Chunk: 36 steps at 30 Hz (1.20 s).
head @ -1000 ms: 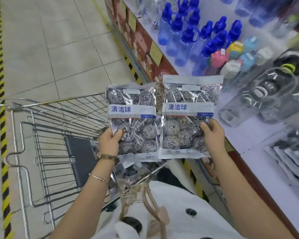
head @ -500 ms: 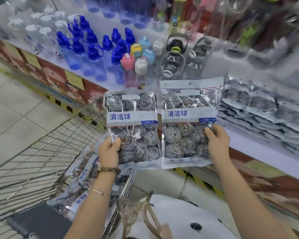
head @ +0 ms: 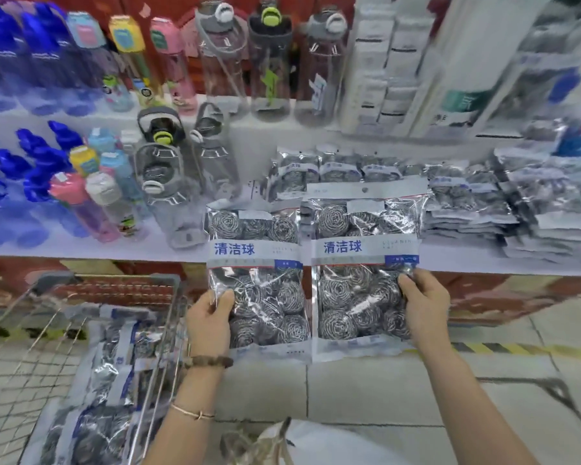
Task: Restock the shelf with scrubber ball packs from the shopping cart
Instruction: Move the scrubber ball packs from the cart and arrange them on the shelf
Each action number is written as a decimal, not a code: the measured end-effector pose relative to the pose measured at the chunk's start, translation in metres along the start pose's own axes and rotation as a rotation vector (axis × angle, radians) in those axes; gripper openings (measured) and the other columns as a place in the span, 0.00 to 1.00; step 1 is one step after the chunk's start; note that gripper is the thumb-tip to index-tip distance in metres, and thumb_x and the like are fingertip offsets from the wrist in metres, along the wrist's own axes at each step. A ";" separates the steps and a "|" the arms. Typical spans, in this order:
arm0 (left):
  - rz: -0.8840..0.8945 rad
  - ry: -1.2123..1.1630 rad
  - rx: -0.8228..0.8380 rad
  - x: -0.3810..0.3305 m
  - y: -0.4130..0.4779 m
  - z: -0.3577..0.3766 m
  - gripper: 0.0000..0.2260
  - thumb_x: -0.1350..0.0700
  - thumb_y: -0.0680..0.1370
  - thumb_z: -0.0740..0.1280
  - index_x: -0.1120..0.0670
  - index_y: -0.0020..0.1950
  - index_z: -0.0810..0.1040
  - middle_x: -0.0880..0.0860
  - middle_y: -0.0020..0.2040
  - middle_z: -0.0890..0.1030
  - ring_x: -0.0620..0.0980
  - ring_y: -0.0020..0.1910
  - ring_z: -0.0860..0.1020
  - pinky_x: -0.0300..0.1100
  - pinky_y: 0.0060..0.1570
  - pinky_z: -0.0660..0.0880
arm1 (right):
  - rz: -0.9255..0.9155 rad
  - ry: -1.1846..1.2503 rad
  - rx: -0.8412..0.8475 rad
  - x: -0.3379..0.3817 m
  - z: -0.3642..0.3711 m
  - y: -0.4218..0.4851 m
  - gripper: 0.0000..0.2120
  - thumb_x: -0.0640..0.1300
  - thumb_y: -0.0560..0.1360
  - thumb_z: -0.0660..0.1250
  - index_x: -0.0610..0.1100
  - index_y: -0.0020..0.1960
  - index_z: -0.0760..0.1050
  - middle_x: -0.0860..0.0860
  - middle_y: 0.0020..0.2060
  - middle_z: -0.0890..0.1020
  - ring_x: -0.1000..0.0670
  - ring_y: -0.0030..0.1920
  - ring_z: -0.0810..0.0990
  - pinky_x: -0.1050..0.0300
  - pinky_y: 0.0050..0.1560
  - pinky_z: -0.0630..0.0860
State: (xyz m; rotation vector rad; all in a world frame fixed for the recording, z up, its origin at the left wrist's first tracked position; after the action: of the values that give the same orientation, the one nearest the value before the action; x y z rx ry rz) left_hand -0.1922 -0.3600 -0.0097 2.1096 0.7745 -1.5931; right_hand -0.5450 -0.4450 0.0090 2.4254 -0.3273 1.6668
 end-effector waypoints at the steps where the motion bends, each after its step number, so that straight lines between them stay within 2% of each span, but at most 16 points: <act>1: 0.021 0.017 0.018 -0.008 -0.007 0.017 0.19 0.62 0.76 0.65 0.53 0.30 0.58 0.52 0.28 0.60 0.47 0.29 0.57 0.39 0.29 0.52 | 0.007 -0.002 -0.016 -0.006 -0.017 0.004 0.06 0.37 0.76 0.64 0.41 0.41 0.75 0.42 0.36 0.77 0.48 0.37 0.72 0.55 0.43 0.66; 2: 0.036 0.022 0.037 -0.015 -0.013 0.034 0.19 0.62 0.76 0.64 0.53 0.30 0.58 0.51 0.28 0.59 0.47 0.29 0.56 0.39 0.29 0.51 | 0.018 -0.004 -0.039 -0.012 -0.035 0.009 0.04 0.37 0.77 0.64 0.38 0.44 0.75 0.39 0.39 0.78 0.45 0.38 0.72 0.56 0.44 0.67; 6: 0.072 -0.004 0.126 -0.038 -0.046 0.106 0.21 0.64 0.76 0.63 0.53 0.29 0.57 0.50 0.27 0.59 0.46 0.29 0.57 0.41 0.30 0.53 | 0.011 -0.045 -0.122 -0.034 -0.112 0.026 0.07 0.38 0.77 0.64 0.34 0.44 0.74 0.36 0.38 0.76 0.50 0.38 0.69 0.55 0.40 0.64; 8: 0.106 0.024 0.182 -0.049 -0.062 0.144 0.20 0.65 0.77 0.63 0.53 0.29 0.57 0.49 0.27 0.59 0.43 0.27 0.58 0.39 0.29 0.54 | 0.008 -0.049 -0.149 -0.048 -0.150 0.035 0.08 0.38 0.77 0.63 0.35 0.41 0.73 0.39 0.34 0.73 0.49 0.37 0.68 0.54 0.40 0.63; 10: 0.123 0.036 0.223 -0.059 -0.078 0.179 0.20 0.64 0.77 0.62 0.53 0.29 0.58 0.49 0.27 0.60 0.41 0.27 0.58 0.37 0.28 0.55 | 0.012 -0.075 -0.193 -0.063 -0.185 0.043 0.08 0.40 0.77 0.63 0.38 0.41 0.73 0.42 0.35 0.75 0.48 0.37 0.69 0.53 0.40 0.64; 12: 0.117 0.040 0.255 -0.068 -0.092 0.211 0.20 0.64 0.77 0.62 0.53 0.29 0.57 0.49 0.27 0.60 0.45 0.28 0.58 0.39 0.29 0.55 | 0.021 -0.101 -0.237 -0.075 -0.217 0.051 0.07 0.41 0.77 0.63 0.38 0.44 0.75 0.41 0.38 0.78 0.47 0.39 0.72 0.53 0.42 0.66; 16: 0.116 0.041 0.319 -0.085 -0.114 0.263 0.20 0.64 0.77 0.62 0.54 0.29 0.58 0.50 0.28 0.60 0.47 0.29 0.58 0.41 0.30 0.56 | 0.014 -0.141 -0.320 -0.088 -0.269 0.062 0.06 0.41 0.77 0.63 0.42 0.43 0.75 0.45 0.36 0.78 0.47 0.38 0.72 0.54 0.38 0.67; 18: 0.134 0.040 0.354 -0.094 -0.118 0.287 0.20 0.64 0.78 0.61 0.53 0.29 0.58 0.49 0.28 0.60 0.46 0.29 0.58 0.43 0.31 0.56 | 0.016 -0.136 -0.357 -0.091 -0.290 0.067 0.06 0.40 0.77 0.63 0.45 0.42 0.75 0.47 0.33 0.76 0.49 0.35 0.70 0.61 0.35 0.65; 19: 0.158 0.052 0.371 -0.099 -0.120 0.299 0.20 0.64 0.78 0.61 0.53 0.29 0.58 0.49 0.28 0.60 0.44 0.28 0.58 0.43 0.31 0.56 | 0.018 -0.141 -0.377 -0.093 -0.298 0.071 0.06 0.40 0.77 0.63 0.46 0.42 0.74 0.49 0.32 0.75 0.50 0.35 0.70 0.62 0.34 0.64; 21: 0.200 0.091 0.395 -0.107 -0.121 0.321 0.19 0.63 0.78 0.61 0.53 0.30 0.57 0.49 0.28 0.60 0.43 0.27 0.58 0.43 0.31 0.56 | 0.026 -0.158 -0.422 -0.098 -0.315 0.077 0.06 0.40 0.77 0.64 0.45 0.41 0.74 0.50 0.31 0.74 0.48 0.35 0.70 0.56 0.35 0.64; 23: 0.199 0.114 0.410 -0.113 -0.120 0.344 0.19 0.62 0.78 0.62 0.54 0.30 0.58 0.50 0.28 0.60 0.45 0.29 0.58 0.44 0.32 0.57 | 0.030 -0.183 -0.453 -0.105 -0.329 0.088 0.08 0.40 0.77 0.64 0.45 0.39 0.73 0.50 0.30 0.73 0.49 0.33 0.69 0.56 0.34 0.64; 28: 0.193 0.138 0.471 -0.130 -0.115 0.410 0.18 0.61 0.78 0.61 0.54 0.30 0.58 0.51 0.28 0.62 0.48 0.30 0.60 0.44 0.32 0.57 | 0.063 -0.207 -0.504 -0.121 -0.358 0.124 0.06 0.40 0.77 0.64 0.46 0.41 0.74 0.53 0.30 0.73 0.56 0.32 0.70 0.68 0.35 0.65; 33: 0.160 0.122 0.532 -0.143 -0.098 0.484 0.18 0.58 0.79 0.60 0.55 0.31 0.60 0.53 0.29 0.63 0.49 0.30 0.61 0.43 0.32 0.57 | 0.101 -0.207 -0.531 -0.135 -0.383 0.184 0.07 0.41 0.77 0.63 0.45 0.40 0.73 0.54 0.30 0.73 0.54 0.32 0.70 0.64 0.34 0.64; 36: 0.114 0.091 0.568 -0.153 -0.084 0.525 0.18 0.58 0.79 0.60 0.55 0.30 0.60 0.53 0.29 0.63 0.48 0.30 0.61 0.41 0.33 0.59 | 0.122 -0.207 -0.549 -0.136 -0.396 0.220 0.08 0.42 0.77 0.63 0.45 0.40 0.74 0.52 0.29 0.73 0.54 0.32 0.69 0.66 0.32 0.64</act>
State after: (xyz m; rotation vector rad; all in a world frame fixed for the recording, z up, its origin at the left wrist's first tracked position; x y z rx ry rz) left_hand -0.6685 -0.6417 -0.0086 2.5689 0.2265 -1.8181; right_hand -1.0086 -0.5381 0.0277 2.1800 -0.8527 1.1579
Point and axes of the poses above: each hand's wrist, its own y-axis towards the middle knuckle, its own z-axis out of the palm, x = y × z, the point moved 8 cm from there along y, towards the middle knuckle
